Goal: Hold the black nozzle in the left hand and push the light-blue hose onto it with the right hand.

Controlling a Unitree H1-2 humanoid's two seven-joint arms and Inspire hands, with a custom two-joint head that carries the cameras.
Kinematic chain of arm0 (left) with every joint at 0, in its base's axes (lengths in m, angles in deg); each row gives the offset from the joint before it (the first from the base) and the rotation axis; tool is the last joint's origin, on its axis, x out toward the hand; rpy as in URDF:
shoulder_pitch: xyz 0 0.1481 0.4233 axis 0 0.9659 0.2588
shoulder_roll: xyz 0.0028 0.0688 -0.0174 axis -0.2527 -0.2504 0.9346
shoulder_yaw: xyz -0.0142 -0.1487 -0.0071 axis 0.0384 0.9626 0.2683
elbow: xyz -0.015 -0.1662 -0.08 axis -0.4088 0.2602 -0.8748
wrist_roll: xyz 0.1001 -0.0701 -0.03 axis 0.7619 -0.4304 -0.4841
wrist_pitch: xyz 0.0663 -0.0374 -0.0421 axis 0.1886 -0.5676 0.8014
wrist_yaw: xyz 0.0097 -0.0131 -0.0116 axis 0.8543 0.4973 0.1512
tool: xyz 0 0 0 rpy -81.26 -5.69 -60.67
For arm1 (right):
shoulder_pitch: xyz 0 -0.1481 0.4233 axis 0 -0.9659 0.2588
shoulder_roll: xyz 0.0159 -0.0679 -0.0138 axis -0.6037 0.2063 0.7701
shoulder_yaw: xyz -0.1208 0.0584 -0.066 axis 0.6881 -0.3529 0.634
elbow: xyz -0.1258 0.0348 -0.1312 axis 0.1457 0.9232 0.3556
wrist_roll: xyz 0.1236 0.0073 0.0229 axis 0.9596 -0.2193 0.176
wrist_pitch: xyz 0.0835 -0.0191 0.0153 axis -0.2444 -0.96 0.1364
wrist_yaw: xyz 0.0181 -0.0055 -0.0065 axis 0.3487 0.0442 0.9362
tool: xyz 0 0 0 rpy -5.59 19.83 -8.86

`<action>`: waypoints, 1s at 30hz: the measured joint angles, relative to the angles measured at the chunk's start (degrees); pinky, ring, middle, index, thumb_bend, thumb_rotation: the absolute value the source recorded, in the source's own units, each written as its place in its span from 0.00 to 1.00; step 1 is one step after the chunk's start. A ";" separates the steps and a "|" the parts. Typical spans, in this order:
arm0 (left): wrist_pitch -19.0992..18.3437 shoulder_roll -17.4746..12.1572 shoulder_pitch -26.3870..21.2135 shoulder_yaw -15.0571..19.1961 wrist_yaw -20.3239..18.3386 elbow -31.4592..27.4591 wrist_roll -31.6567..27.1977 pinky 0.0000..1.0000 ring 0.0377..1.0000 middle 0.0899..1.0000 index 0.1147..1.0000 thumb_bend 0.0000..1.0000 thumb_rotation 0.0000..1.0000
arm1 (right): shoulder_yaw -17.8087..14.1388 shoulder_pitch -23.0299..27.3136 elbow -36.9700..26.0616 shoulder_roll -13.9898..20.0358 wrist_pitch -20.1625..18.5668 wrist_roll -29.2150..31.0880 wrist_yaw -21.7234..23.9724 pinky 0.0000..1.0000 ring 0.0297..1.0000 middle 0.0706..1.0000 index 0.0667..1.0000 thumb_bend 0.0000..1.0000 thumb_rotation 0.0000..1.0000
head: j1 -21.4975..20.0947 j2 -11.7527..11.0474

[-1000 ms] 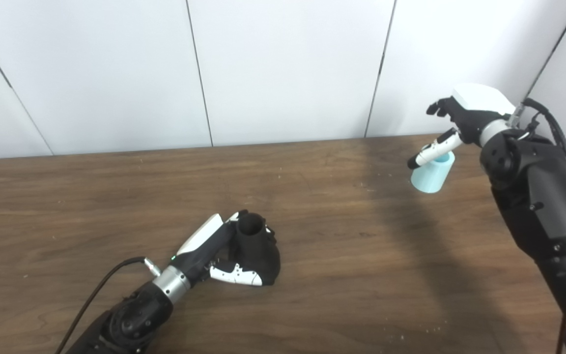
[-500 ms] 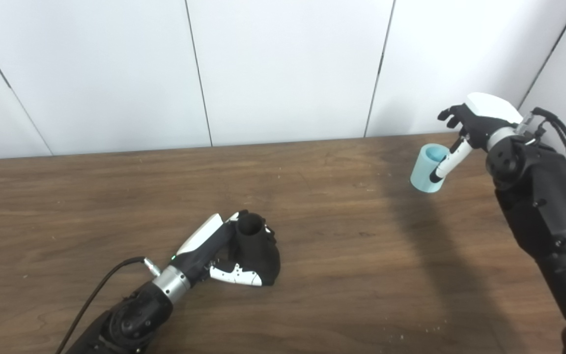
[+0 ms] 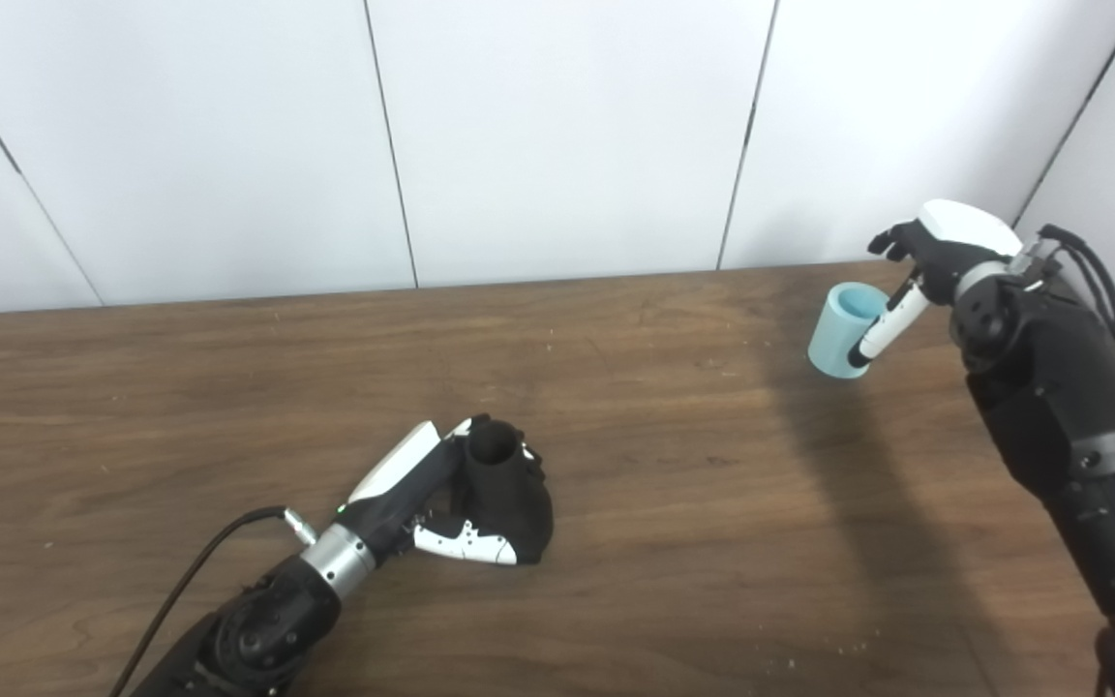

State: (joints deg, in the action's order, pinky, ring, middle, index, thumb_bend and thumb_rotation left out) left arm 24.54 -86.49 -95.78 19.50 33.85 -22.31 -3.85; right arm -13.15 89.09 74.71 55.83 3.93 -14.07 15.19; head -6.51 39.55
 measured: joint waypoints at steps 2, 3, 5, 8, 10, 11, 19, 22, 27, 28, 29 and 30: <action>0.00 0.01 0.09 0.00 0.00 -0.11 0.01 0.89 0.84 0.69 0.35 0.63 0.39 | 0.88 0.16 -0.01 0.02 0.00 -0.01 0.27 0.57 0.76 0.82 0.80 1.00 0.07 | 0.00 0.00; 0.00 0.01 0.12 0.00 0.00 -0.13 0.02 0.88 0.84 0.69 0.35 0.63 0.39 | 1.29 0.25 -0.01 0.02 0.01 -0.01 0.50 0.57 0.76 0.82 0.80 1.00 0.07 | 0.00 0.09; 0.00 0.02 0.21 0.00 0.00 -0.21 0.04 0.88 0.84 0.69 0.35 0.63 0.39 | 2.24 0.54 0.07 0.02 0.02 -0.01 0.94 0.58 0.75 0.81 0.80 1.00 0.07 | 0.09 0.17; -0.01 0.03 0.34 -0.01 0.00 -0.39 0.05 0.88 0.84 0.69 0.35 0.63 0.39 | 3.44 1.43 0.39 0.02 0.05 -0.02 1.68 0.58 0.75 0.81 0.80 1.00 0.07 | 0.09 0.18; -0.02 0.03 0.40 -0.01 -0.01 -0.49 0.04 0.88 0.84 0.69 0.35 0.63 0.39 | 4.11 1.91 0.40 0.02 0.09 -0.02 1.78 0.58 0.75 0.81 0.81 1.00 0.08 | 0.18 0.26; -0.02 0.05 0.44 -0.01 -0.02 -0.53 0.06 0.88 0.84 0.69 0.35 0.63 0.39 | 4.47 2.21 0.43 0.02 0.10 -0.02 1.89 0.57 0.75 0.81 0.81 1.00 0.08 | 0.26 0.35; -0.03 0.22 0.64 -0.01 -0.05 -0.67 0.04 0.86 0.84 0.68 0.35 0.63 0.39 | 6.56 3.64 1.02 0.09 0.15 -0.09 2.43 0.63 0.79 0.82 0.82 1.00 0.09 | 0.27 0.53; -0.03 0.24 0.66 -0.01 -0.05 -0.67 0.04 0.86 0.84 0.68 0.35 0.63 0.38 | 8.22 4.15 1.82 0.30 0.15 -0.60 3.57 0.66 0.81 0.82 0.82 1.00 0.08 | 0.35 0.62; -0.03 0.28 0.69 -0.01 -0.05 -0.70 0.04 0.87 0.84 0.68 0.35 0.63 0.38 | 9.91 4.82 2.05 0.55 0.22 -1.41 4.83 0.41 0.51 0.64 0.77 0.97 0.06 | 0.35 0.70; -0.03 0.30 0.69 -0.02 -0.05 -0.70 0.04 0.87 0.84 0.68 0.35 0.63 0.38 | 10.24 4.97 2.05 0.70 0.33 -1.61 5.00 0.36 0.43 0.58 0.76 0.95 0.05 | 0.35 0.70; -0.03 0.30 0.69 -0.01 -0.05 -0.70 0.05 0.87 0.84 0.68 0.35 0.63 0.38 | 10.54 5.05 2.06 0.83 0.56 -2.09 5.09 0.26 0.30 0.42 0.72 0.93 0.03 | 0.35 0.70; -0.03 0.31 0.70 -0.02 -0.05 -0.71 0.04 0.87 0.84 0.68 0.35 0.63 0.38 | 10.78 5.07 2.09 0.96 0.86 -2.49 5.09 0.20 0.24 0.33 0.69 0.91 0.02 | 0.35 0.70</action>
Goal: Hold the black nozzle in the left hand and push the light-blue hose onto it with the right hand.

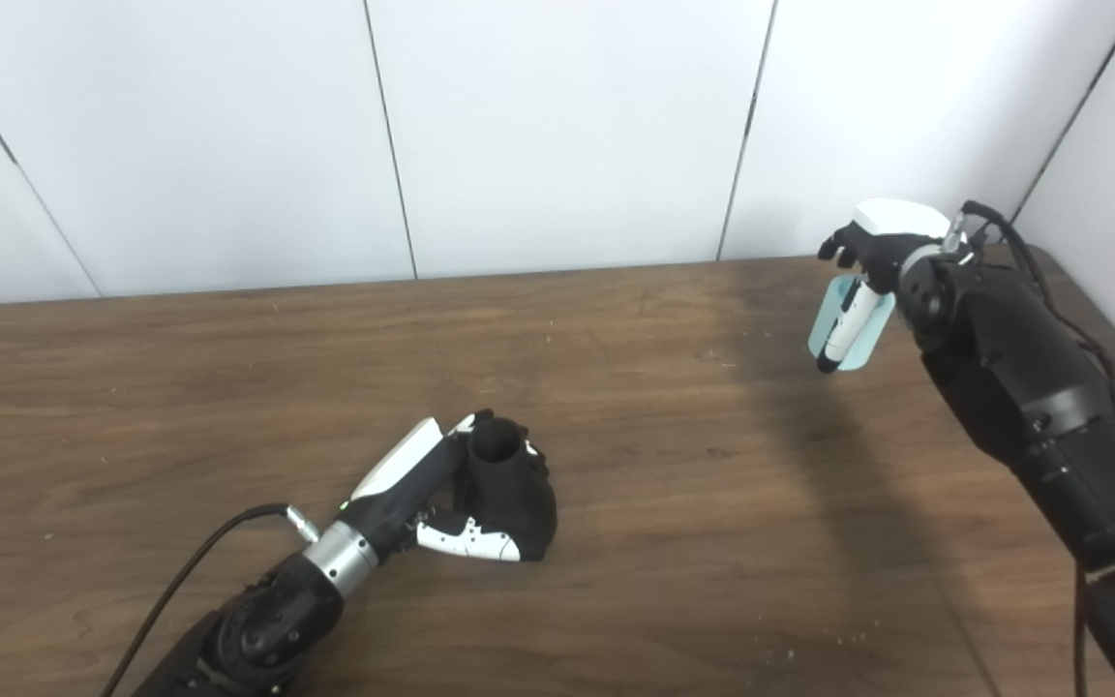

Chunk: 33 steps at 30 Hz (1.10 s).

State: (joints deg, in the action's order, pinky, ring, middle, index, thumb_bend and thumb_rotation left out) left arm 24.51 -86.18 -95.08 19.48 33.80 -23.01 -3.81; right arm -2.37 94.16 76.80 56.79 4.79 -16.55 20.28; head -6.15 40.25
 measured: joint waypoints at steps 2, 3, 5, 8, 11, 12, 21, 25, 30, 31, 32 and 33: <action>0.00 0.00 0.00 0.00 0.00 -0.02 0.03 0.87 0.84 0.68 0.34 0.62 0.38 | 0.67 0.00 0.16 0.32 0.53 -0.79 0.06 0.14 0.18 0.25 0.65 0.89 0.00 | 0.00 0.00; 0.00 0.00 -0.03 0.01 0.00 -0.09 0.09 0.87 0.84 0.68 0.34 0.62 0.38 | 0.94 0.00 0.19 0.48 0.66 -1.02 0.14 0.12 0.17 0.24 0.63 0.88 0.00 | 0.00 0.00; 0.00 0.00 -0.01 0.00 -0.03 -0.13 0.10 0.87 0.84 0.68 0.34 0.62 0.38 | 1.37 0.00 0.21 0.98 1.12 -1.28 0.47 0.11 0.16 0.23 0.61 0.86 0.00 | -0.09 0.26; -0.02 -0.01 0.01 0.00 -0.23 -0.22 0.11 0.87 0.84 0.68 0.34 0.62 0.38 | 2.24 0.11 0.38 2.02 1.98 -2.51 1.65 0.10 0.16 0.23 0.59 0.84 0.00 | -0.09 0.44; -0.03 -0.02 0.03 0.00 -0.30 -0.25 0.11 0.88 0.84 0.68 0.34 0.62 0.38 | 2.91 0.77 1.06 2.41 2.33 -3.42 3.00 0.10 0.16 0.23 0.56 0.83 0.00 | -0.09 0.53; -0.03 -0.02 0.04 0.00 -0.34 -0.28 0.11 0.88 0.84 0.68 0.34 0.62 0.38 | 3.01 0.98 1.12 2.43 2.37 -3.55 3.44 0.10 0.16 0.23 0.51 0.68 0.06 | -0.17 0.53; -0.03 -0.02 0.02 0.00 -0.66 -0.38 0.10 0.88 0.84 0.68 0.34 0.62 0.38 | 3.18 1.27 0.06 2.44 3.40 -4.38 5.04 0.08 0.13 0.22 0.45 0.52 0.12 | 0.00 0.79; -0.04 -0.02 0.05 0.00 -0.78 -0.47 0.10 0.87 0.84 0.68 0.34 0.63 0.38 | 2.98 1.22 -0.46 2.44 5.01 -4.37 5.02 0.08 0.13 0.22 0.45 0.52 0.12 | 0.09 0.88; -0.04 -0.03 0.05 0.01 -1.04 -0.51 0.10 0.87 0.84 0.68 0.34 0.63 0.38 | 1.33 0.15 -6.95 2.51 6.21 -4.34 5.06 0.10 0.15 0.41 0.45 0.53 0.01 | 0.18 1.05; -0.04 -0.02 0.04 0.01 -1.05 -0.51 0.10 0.87 0.84 0.68 0.34 0.62 0.38 | 1.06 -0.06 -9.19 2.55 6.32 -4.33 5.29 0.11 0.16 0.42 0.45 0.53 0.01 | 0.09 1.05; -0.04 -0.03 0.03 0.01 -1.11 -0.51 0.09 0.88 0.84 0.68 0.34 0.62 0.38 | 0.69 -0.28 -11.58 2.57 6.50 -4.23 5.80 0.12 0.17 0.38 0.46 0.53 0.00 | 0.09 0.97; -0.04 -0.02 0.02 0.03 -1.14 -0.51 0.09 0.89 0.84 0.68 0.33 0.62 0.38 | 0.19 -0.48 -15.02 2.62 6.83 -4.01 6.22 0.13 0.19 0.37 0.47 0.52 0.00 | 0.00 0.97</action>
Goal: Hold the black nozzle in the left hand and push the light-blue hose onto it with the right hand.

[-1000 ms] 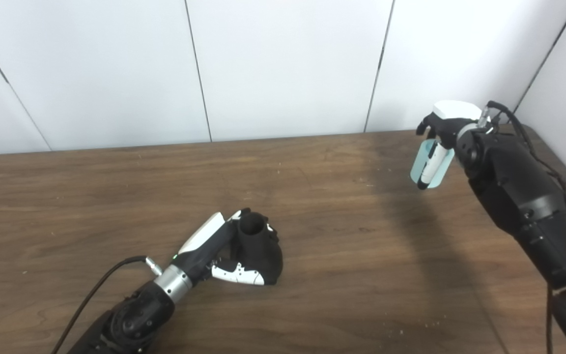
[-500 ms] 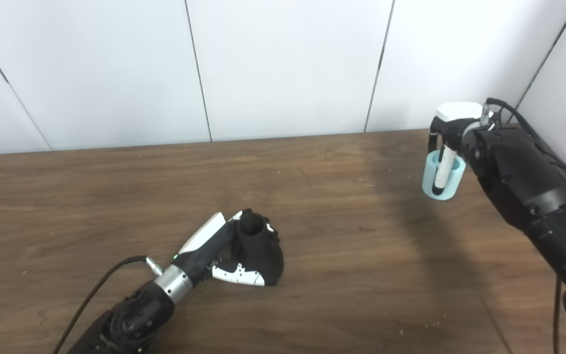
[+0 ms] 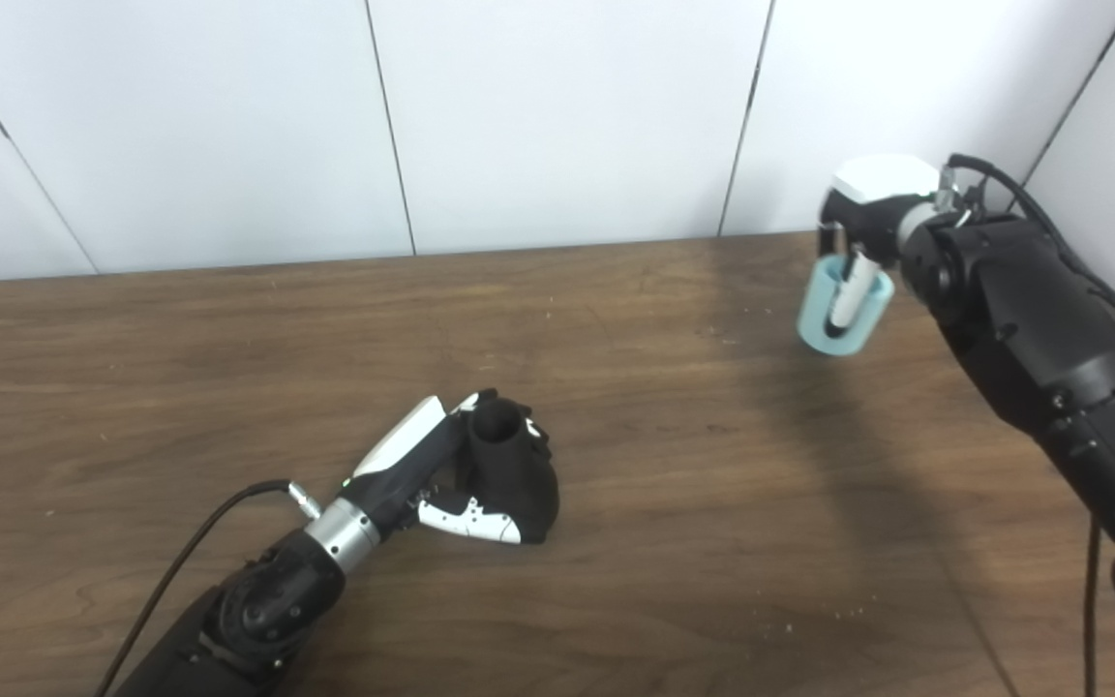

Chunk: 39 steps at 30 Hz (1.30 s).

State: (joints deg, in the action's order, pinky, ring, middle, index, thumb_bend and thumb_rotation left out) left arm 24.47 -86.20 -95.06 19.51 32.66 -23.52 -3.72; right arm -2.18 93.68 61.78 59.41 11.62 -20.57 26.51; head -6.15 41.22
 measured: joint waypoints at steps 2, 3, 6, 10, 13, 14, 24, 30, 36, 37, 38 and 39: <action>-0.01 0.00 -0.02 0.00 -0.12 0.00 0.01 0.89 0.84 0.68 0.33 0.62 0.38 | -0.87 0.04 -4.80 0.00 1.06 0.80 0.49 0.14 0.21 0.40 0.46 0.53 0.00 | 0.00 -0.09; -0.01 0.03 -0.02 0.00 -0.18 0.00 0.00 0.90 0.84 0.68 0.33 0.62 0.38 | -1.28 0.14 -6.49 0.01 2.00 1.23 0.63 0.14 0.20 0.42 0.45 0.53 0.00 | -0.09 -0.09; -0.01 0.04 -0.03 0.00 -0.30 0.00 -0.01 0.90 0.84 0.68 0.33 0.62 0.38 | -2.65 0.34 -11.12 0.10 5.12 3.26 1.24 0.13 0.20 0.43 0.45 0.53 0.00 | 0.00 -0.09; -0.01 0.09 -0.02 0.00 -0.30 0.00 0.01 0.90 0.84 0.68 0.33 0.62 0.38 | -4.05 0.51 -17.87 0.03 7.10 6.08 3.04 0.09 0.16 0.43 0.44 0.53 0.00 | 0.26 -0.18; -0.02 0.10 0.00 0.00 -0.30 0.00 0.02 0.92 0.84 0.68 0.34 0.63 0.39 | -4.63 1.18 -23.56 -1.24 7.12 8.23 5.33 0.07 0.12 0.43 0.44 0.53 0.00 | 0.44 -0.09; -0.02 0.10 0.00 0.00 -0.31 0.00 0.02 0.92 0.84 0.68 0.34 0.63 0.39 | -4.61 1.76 -25.60 -1.98 7.10 9.05 6.58 0.07 0.12 0.43 0.44 0.53 0.00 | 0.61 0.00; -0.09 0.69 -0.03 -0.07 -0.38 0.06 1.05 0.89 0.83 0.68 0.34 0.63 0.39 | -2.58 9.32 -33.61 -7.96 1.20 18.28 19.82 0.10 0.15 0.43 0.44 0.53 0.00 | 1.32 0.09; -0.11 1.05 -0.15 -0.08 -0.39 0.06 1.78 0.87 0.83 0.68 0.35 0.64 0.40 | -0.11 13.21 -35.59 -7.95 -4.23 19.27 27.59 0.12 0.16 0.43 0.44 0.53 0.00 | 1.58 0.18; -0.11 1.19 -0.08 -0.08 -0.39 0.04 1.93 0.84 0.83 0.68 0.34 0.64 0.40 | 1.32 13.07 -36.79 -8.73 -4.58 18.39 29.04 0.11 0.15 0.43 0.44 0.53 0.00 | 1.58 0.26; -0.13 1.21 -0.09 -0.08 -0.39 0.03 2.09 0.81 0.81 0.68 0.35 0.64 0.39 | 1.48 13.08 -36.80 -8.98 -4.64 18.38 29.13 0.11 0.15 0.43 0.44 0.53 0.00 | 1.58 0.26; -0.15 1.24 -0.10 -0.09 -0.39 0.03 2.23 0.79 0.79 0.68 0.35 0.63 0.39 | 1.70 13.08 -36.80 -9.14 -4.72 18.38 29.22 0.11 0.15 0.43 0.44 0.53 0.00 | 1.58 0.26; -0.23 1.27 -0.14 -0.10 -0.39 0.00 2.35 0.77 0.78 0.68 0.35 0.63 0.38 | 1.93 13.08 -36.80 -9.24 -4.78 18.39 29.39 0.11 0.15 0.43 0.44 0.53 0.00 | 1.58 0.26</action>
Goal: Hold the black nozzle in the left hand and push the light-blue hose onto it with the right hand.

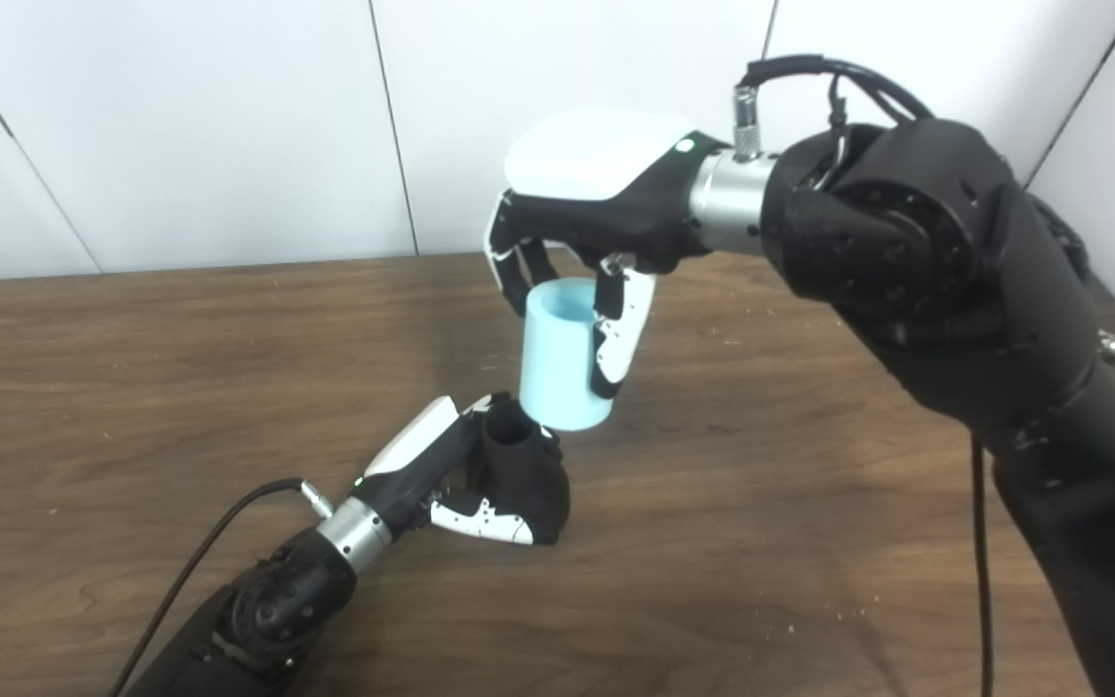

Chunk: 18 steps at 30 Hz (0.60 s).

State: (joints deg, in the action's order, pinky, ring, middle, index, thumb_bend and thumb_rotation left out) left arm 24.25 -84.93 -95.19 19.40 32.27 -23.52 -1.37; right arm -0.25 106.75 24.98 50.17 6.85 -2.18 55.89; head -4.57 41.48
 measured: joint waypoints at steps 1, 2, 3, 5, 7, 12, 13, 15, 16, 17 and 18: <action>-0.15 0.03 -0.11 0.00 0.01 -0.06 0.09 0.76 0.77 0.67 0.35 0.62 0.37 | 0.25 0.00 0.00 -0.05 -0.05 0.00 0.23 0.10 0.15 0.43 0.44 0.53 0.00 | 0.00 0.00; -0.51 0.03 -0.38 -0.01 -0.01 -0.13 0.14 0.75 0.76 0.67 0.35 0.62 0.36 | 0.44 -0.01 0.00 -0.06 -0.09 0.01 0.55 0.10 0.15 0.43 0.44 0.53 0.00 | 0.09 -0.09; -0.90 0.01 -0.59 -0.13 -0.15 -0.20 0.28 0.75 0.76 0.67 0.35 0.62 0.36 | 0.53 -0.03 0.00 -0.06 -0.15 0.02 0.82 0.10 0.15 0.43 0.44 0.53 0.00 | 0.09 -0.09; -2.39 -0.01 -1.03 -0.47 -0.40 -0.93 1.11 0.77 0.78 0.67 0.34 0.61 0.34 | 0.57 -0.10 0.00 -0.05 -0.37 0.02 1.20 0.10 0.15 0.43 0.44 0.53 0.00 | 0.00 0.00; -4.13 -0.02 -1.37 -0.89 -0.66 -1.77 1.51 0.80 0.80 0.67 0.34 0.61 0.34 | 0.58 -0.13 0.00 -0.05 -0.50 0.02 1.54 0.10 0.15 0.43 0.44 0.53 0.00 | 0.00 -0.09; -6.78 0.00 -2.09 -1.77 -0.96 -2.98 3.58 0.86 0.83 0.68 0.33 0.61 0.34 | 0.60 -0.44 0.00 -0.10 -1.06 0.02 1.84 0.10 0.15 0.43 0.44 0.53 0.00 | 0.00 0.00; -7.01 0.01 -2.08 -1.87 -0.98 -3.15 3.76 0.86 0.83 0.68 0.33 0.61 0.35 | 0.60 -0.51 0.00 -0.09 -1.09 0.02 1.87 0.10 0.15 0.43 0.44 0.53 0.00 | 0.00 0.00; -7.34 0.04 -2.09 -1.95 -1.01 -3.31 3.98 0.86 0.83 0.68 0.33 0.61 0.35 | 0.61 -0.56 0.00 -0.16 -1.10 0.03 1.87 0.10 0.15 0.43 0.44 0.53 0.00 | 0.00 0.09; -7.49 0.04 -2.09 -2.00 -1.02 -3.40 4.00 0.86 0.83 0.68 0.33 0.61 0.35 | 0.61 -0.58 0.00 -0.22 -1.09 0.03 1.86 0.10 0.15 0.43 0.44 0.53 0.00 | 0.00 0.09; -7.60 0.04 -2.09 -2.06 -1.02 -3.46 4.04 0.86 0.83 0.68 0.33 0.61 0.35 | 0.60 -0.60 0.00 -0.31 -1.09 0.03 1.85 0.10 0.15 0.43 0.44 0.53 0.00 | 0.00 0.09; -7.67 0.05 -2.10 -2.07 -1.03 -3.48 4.05 0.86 0.84 0.68 0.33 0.61 0.35 | 0.57 -0.66 -0.01 -0.44 -1.04 0.03 1.78 0.10 0.15 0.43 0.44 0.53 0.00 | 0.00 0.09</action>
State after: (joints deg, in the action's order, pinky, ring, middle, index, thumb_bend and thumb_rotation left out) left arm 16.57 -84.88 -97.29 17.33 31.24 -27.01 2.69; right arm 0.32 106.10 24.97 49.73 5.81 -2.15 57.68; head -4.57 41.57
